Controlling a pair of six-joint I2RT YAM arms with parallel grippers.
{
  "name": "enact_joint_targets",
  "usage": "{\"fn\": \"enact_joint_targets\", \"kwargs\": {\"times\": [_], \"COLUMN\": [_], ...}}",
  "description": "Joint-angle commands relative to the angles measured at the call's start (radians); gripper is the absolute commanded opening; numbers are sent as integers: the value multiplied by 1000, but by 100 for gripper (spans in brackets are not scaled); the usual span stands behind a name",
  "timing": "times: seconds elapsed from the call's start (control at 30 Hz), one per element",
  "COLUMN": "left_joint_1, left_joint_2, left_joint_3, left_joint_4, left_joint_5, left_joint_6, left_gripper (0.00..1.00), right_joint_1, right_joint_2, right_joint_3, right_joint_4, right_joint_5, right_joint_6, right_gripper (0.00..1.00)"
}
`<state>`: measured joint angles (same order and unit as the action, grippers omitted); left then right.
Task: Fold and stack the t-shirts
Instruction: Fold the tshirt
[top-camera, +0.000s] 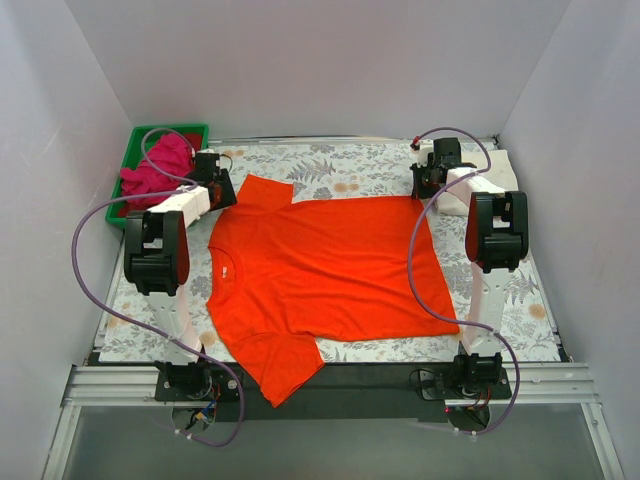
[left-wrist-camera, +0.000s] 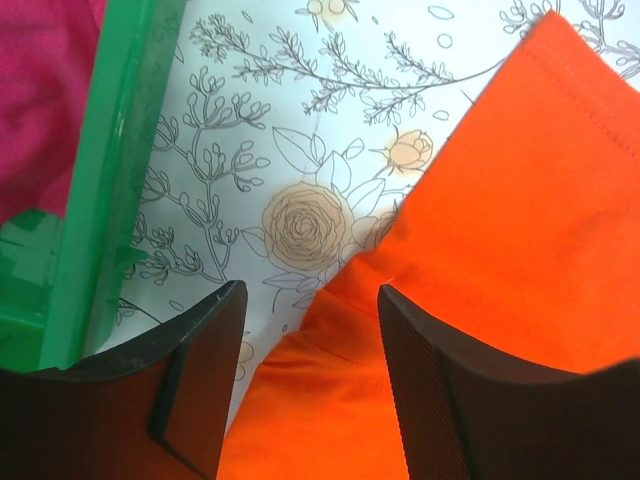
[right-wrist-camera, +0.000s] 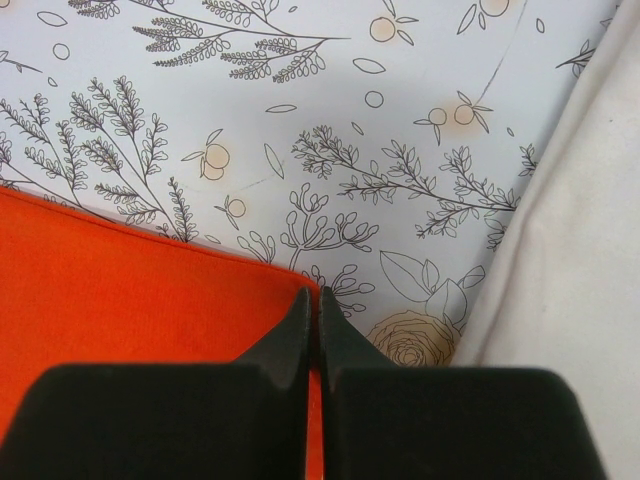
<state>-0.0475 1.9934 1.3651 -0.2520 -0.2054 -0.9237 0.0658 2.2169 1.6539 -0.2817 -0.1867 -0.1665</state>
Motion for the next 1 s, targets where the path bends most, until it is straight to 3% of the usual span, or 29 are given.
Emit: {"fn": "enact_joint_targets", "kwargs": {"times": [0.0, 0.47, 0.67, 0.83, 0.87, 0.97], "left_joint_1": [0, 0, -6, -8, -8, -6], "left_joint_2": [-36, 47, 88, 104, 114, 140], "left_joint_3": [8, 23, 19, 8, 21, 60], "left_joint_4": [-39, -56, -64, -63, -63, -61], "left_joint_5": [9, 0, 15, 4, 1, -22], "left_joint_6": [11, 28, 31, 29, 29, 32], "left_gripper": [51, 49, 43, 19, 11, 0], "right_joint_1": [-6, -8, -6, -9, -9, -8], "right_joint_2": [-2, 4, 7, 18, 21, 35], "right_joint_3": [-16, -16, -16, 12, 20, 58], "right_joint_4": [-16, -16, -16, -16, -14, -16], "right_joint_5": [7, 0, 7, -5, -11, -20], "right_joint_6": [-2, 7, 8, 27, 28, 35], "right_gripper": [1, 1, 1, 1, 1, 1]}}
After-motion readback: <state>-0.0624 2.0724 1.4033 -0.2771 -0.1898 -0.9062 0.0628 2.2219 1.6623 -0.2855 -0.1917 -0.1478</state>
